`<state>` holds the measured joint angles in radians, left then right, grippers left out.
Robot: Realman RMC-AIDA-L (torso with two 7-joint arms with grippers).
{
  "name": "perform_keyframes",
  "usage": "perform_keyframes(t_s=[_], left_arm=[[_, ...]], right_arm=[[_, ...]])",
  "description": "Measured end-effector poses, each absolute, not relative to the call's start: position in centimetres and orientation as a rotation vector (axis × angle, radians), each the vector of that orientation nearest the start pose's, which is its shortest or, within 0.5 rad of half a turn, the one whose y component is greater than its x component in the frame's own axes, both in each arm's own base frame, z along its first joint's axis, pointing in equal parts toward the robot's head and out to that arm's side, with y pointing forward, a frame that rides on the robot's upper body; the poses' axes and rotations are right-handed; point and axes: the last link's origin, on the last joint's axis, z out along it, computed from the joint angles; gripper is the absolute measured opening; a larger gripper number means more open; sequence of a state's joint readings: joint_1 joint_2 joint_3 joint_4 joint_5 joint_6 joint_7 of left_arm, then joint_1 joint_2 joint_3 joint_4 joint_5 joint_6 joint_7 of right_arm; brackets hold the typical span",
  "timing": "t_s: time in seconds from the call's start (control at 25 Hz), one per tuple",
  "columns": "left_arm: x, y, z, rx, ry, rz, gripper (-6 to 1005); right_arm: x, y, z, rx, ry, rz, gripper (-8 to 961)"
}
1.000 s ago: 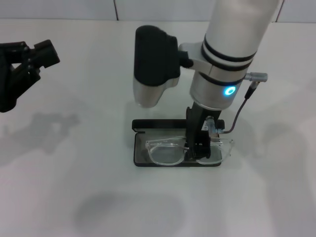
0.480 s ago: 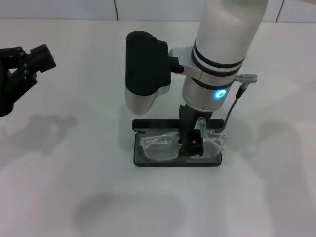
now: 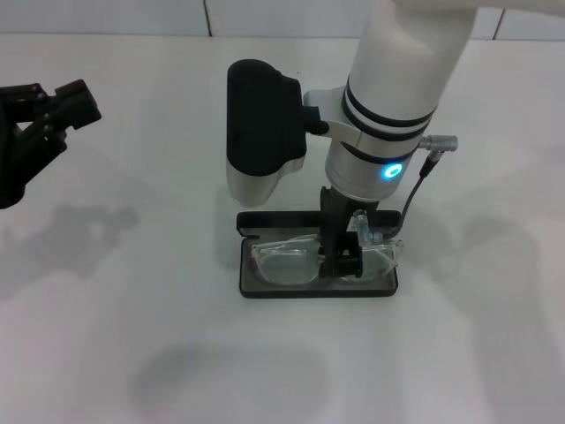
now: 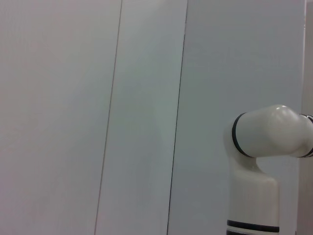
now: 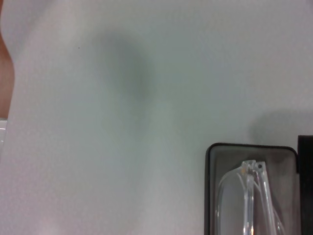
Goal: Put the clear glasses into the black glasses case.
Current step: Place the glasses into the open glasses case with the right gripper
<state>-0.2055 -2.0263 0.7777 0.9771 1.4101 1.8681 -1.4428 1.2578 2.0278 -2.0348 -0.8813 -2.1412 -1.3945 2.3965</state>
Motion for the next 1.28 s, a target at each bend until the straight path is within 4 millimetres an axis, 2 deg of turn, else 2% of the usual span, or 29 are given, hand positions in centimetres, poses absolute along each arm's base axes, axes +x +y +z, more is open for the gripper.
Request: perform_keyframes(t_s=[0.8,1.28], left_arm=[[-25.75,25.77,10.31,-2.474,-0.347,-1.197,77],[-25.77,25.73,10.26,-2.474,-0.35,-1.2,77]], right_arm=[[5.16,34.4,-11.37,-3.015,-0.103,-1.001,125],[4.68,34.15,-11.35,-2.977,-0.199,-1.087,126]])
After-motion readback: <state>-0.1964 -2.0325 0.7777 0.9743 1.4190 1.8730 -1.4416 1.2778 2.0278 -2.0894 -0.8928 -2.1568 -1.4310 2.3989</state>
